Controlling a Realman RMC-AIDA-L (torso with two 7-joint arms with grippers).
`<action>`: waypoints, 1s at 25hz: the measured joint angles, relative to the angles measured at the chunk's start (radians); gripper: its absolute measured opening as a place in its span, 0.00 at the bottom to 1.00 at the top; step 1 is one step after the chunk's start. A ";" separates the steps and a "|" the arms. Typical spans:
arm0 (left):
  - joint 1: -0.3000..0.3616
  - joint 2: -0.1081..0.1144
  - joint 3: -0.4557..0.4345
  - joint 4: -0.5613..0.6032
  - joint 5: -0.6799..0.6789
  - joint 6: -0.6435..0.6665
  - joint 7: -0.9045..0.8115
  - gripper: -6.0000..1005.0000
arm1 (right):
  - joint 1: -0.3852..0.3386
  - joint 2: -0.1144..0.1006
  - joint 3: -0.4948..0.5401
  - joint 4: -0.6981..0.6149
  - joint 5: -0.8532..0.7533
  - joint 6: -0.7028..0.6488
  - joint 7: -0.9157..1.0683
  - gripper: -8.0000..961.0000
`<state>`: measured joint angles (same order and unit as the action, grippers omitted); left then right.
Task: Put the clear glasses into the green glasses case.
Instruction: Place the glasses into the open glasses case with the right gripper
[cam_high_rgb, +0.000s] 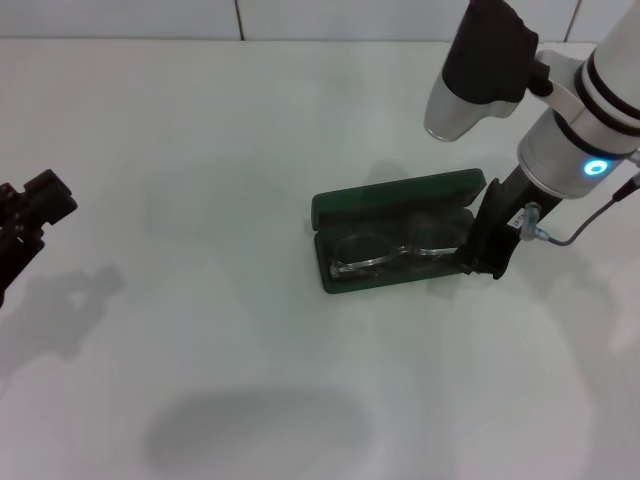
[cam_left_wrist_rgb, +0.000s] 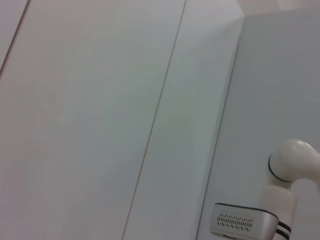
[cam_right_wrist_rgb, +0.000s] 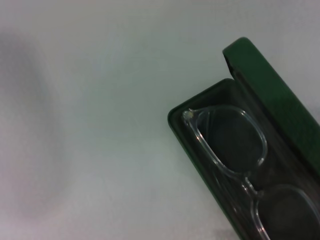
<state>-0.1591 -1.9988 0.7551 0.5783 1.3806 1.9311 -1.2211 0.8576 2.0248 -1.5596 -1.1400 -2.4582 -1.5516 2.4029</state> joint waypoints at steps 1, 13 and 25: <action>0.000 0.000 0.000 0.000 0.000 0.000 0.000 0.12 | 0.000 0.000 0.000 0.005 0.000 0.004 -0.003 0.01; 0.005 -0.002 0.001 -0.009 0.000 0.001 0.000 0.12 | 0.003 0.000 -0.002 0.054 0.001 0.051 -0.029 0.01; 0.008 -0.007 0.001 -0.011 0.000 0.003 0.000 0.12 | 0.001 0.000 -0.012 0.068 -0.007 0.092 -0.039 0.01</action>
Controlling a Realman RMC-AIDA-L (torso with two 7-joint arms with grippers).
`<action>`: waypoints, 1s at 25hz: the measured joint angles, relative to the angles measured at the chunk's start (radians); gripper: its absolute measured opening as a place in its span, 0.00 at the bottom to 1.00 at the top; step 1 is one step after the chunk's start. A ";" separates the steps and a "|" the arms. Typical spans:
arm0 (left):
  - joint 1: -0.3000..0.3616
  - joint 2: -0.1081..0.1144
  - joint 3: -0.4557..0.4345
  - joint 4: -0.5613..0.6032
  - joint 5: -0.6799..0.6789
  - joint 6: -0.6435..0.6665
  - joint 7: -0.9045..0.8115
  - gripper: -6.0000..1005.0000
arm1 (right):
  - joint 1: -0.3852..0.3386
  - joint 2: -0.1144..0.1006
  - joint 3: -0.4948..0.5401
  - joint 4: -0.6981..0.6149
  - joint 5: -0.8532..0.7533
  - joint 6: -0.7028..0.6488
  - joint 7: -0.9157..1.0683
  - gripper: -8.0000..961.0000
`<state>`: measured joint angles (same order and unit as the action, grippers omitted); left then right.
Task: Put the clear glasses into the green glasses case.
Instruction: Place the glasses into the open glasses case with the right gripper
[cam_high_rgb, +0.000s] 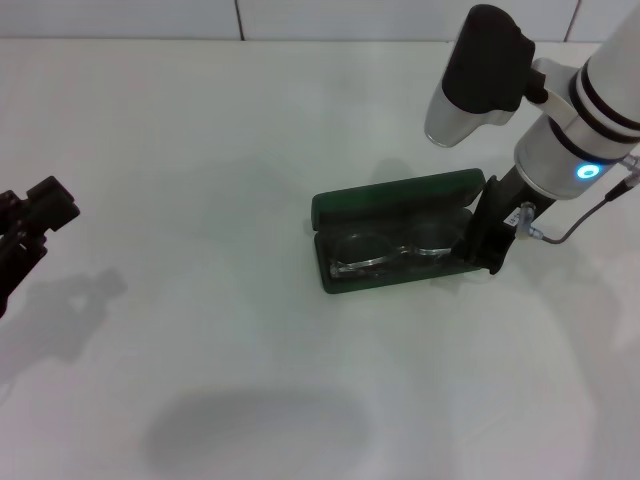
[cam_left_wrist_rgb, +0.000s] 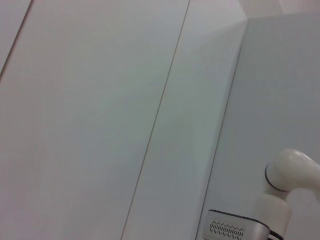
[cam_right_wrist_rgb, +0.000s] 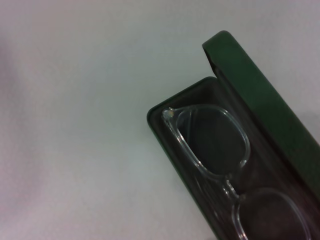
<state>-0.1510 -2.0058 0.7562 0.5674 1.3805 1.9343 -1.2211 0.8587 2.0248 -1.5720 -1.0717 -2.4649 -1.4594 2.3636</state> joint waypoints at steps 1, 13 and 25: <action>0.000 0.000 0.000 0.000 0.000 0.000 0.000 0.12 | 0.000 0.000 0.000 0.004 -0.001 0.002 -0.001 0.01; -0.004 -0.001 0.000 -0.001 0.000 0.000 0.000 0.12 | 0.003 -0.002 0.000 0.034 -0.002 0.027 -0.015 0.01; -0.007 -0.002 0.000 -0.003 0.000 0.000 0.000 0.12 | -0.005 -0.002 0.000 0.038 -0.002 0.052 -0.026 0.01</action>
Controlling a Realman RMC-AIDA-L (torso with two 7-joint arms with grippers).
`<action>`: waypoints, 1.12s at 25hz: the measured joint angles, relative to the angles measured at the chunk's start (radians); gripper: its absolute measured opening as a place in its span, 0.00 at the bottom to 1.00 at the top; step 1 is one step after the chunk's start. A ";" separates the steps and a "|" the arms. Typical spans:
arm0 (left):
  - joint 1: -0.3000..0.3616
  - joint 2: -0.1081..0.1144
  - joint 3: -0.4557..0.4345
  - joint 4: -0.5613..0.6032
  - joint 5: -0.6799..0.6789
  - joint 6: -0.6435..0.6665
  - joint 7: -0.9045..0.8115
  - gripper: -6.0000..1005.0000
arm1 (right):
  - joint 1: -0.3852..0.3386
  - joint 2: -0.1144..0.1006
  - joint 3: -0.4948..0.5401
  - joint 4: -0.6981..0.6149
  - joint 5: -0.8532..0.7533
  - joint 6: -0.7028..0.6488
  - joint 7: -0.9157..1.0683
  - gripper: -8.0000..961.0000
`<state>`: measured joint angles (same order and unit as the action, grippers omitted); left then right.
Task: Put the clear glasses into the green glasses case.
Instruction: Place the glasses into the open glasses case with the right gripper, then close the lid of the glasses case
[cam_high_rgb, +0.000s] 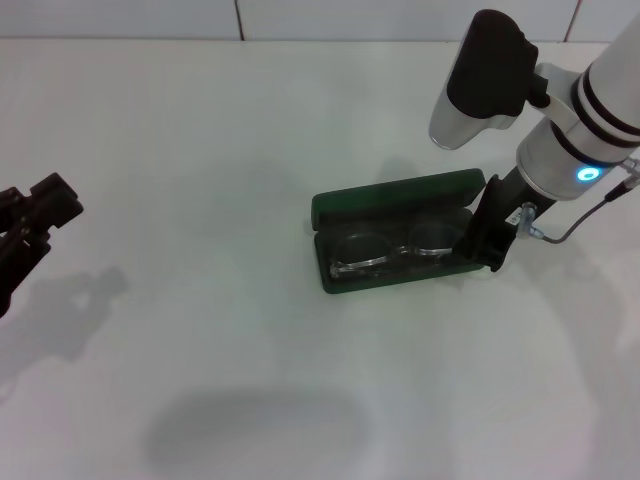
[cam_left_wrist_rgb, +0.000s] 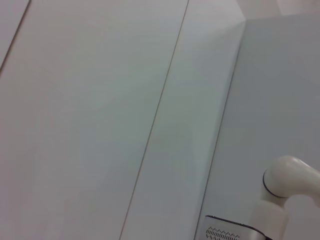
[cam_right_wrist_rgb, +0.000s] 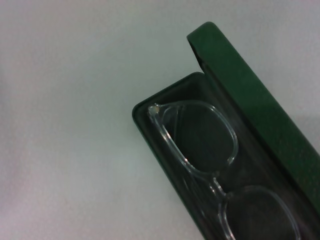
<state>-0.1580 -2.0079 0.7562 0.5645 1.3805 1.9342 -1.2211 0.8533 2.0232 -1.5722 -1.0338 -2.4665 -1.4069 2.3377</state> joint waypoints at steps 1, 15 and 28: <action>0.000 0.000 0.000 0.000 0.000 0.000 0.000 0.12 | 0.000 0.000 0.000 0.000 0.000 0.002 0.000 0.01; 0.005 0.000 0.000 -0.002 0.000 0.000 0.000 0.13 | -0.002 0.002 -0.010 0.027 -0.002 0.031 -0.014 0.01; 0.009 -0.001 0.000 -0.001 0.000 0.002 0.000 0.13 | -0.044 0.002 -0.009 -0.080 0.006 -0.010 -0.004 0.01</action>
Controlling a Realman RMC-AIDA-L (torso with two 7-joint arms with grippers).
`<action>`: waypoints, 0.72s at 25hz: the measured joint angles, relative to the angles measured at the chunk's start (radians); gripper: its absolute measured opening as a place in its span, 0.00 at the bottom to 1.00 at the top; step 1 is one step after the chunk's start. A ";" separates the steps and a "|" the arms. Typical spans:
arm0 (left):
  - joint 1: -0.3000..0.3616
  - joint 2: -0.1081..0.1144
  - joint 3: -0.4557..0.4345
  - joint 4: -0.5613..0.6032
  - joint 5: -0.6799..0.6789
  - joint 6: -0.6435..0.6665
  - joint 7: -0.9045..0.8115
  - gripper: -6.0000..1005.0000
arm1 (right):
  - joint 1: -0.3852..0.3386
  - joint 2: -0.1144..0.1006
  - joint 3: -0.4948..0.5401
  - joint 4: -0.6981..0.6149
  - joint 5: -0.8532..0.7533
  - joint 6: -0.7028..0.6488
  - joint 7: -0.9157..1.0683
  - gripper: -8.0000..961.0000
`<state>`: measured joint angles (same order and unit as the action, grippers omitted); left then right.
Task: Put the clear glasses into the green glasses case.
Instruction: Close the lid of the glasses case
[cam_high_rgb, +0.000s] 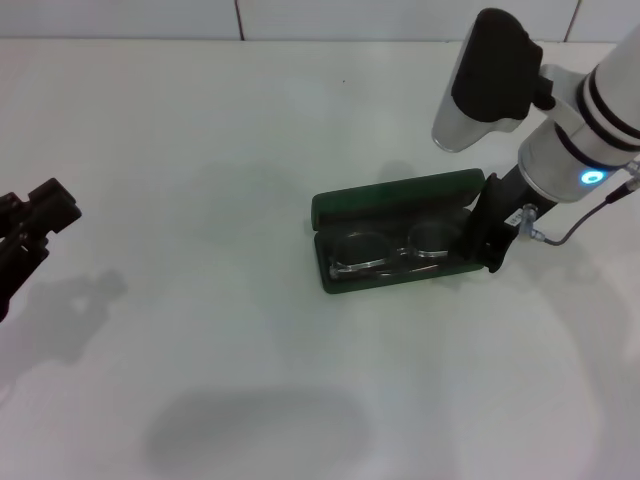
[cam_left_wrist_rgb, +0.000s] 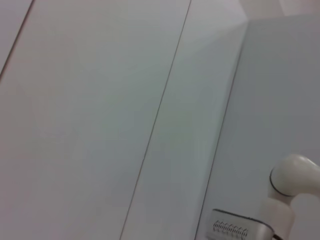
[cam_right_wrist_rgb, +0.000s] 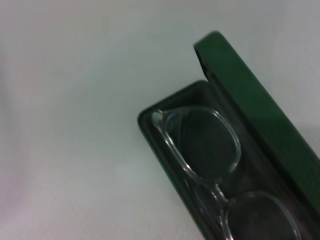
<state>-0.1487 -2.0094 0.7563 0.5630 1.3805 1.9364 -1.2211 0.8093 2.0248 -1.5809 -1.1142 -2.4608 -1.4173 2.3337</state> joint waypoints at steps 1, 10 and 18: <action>0.000 0.000 0.000 0.000 0.000 0.000 0.000 0.13 | -0.013 0.000 0.002 -0.029 0.002 -0.011 0.004 0.01; -0.023 0.001 0.001 0.001 0.000 0.001 -0.044 0.13 | -0.179 -0.002 0.060 -0.360 0.006 -0.069 0.017 0.01; -0.100 0.000 0.003 0.002 0.011 -0.042 -0.109 0.13 | -0.382 -0.005 0.272 -0.595 0.120 -0.019 -0.070 0.01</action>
<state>-0.2483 -2.0092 0.7593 0.5646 1.3915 1.8945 -1.3305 0.4277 2.0199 -1.3092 -1.7097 -2.3405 -1.4359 2.2642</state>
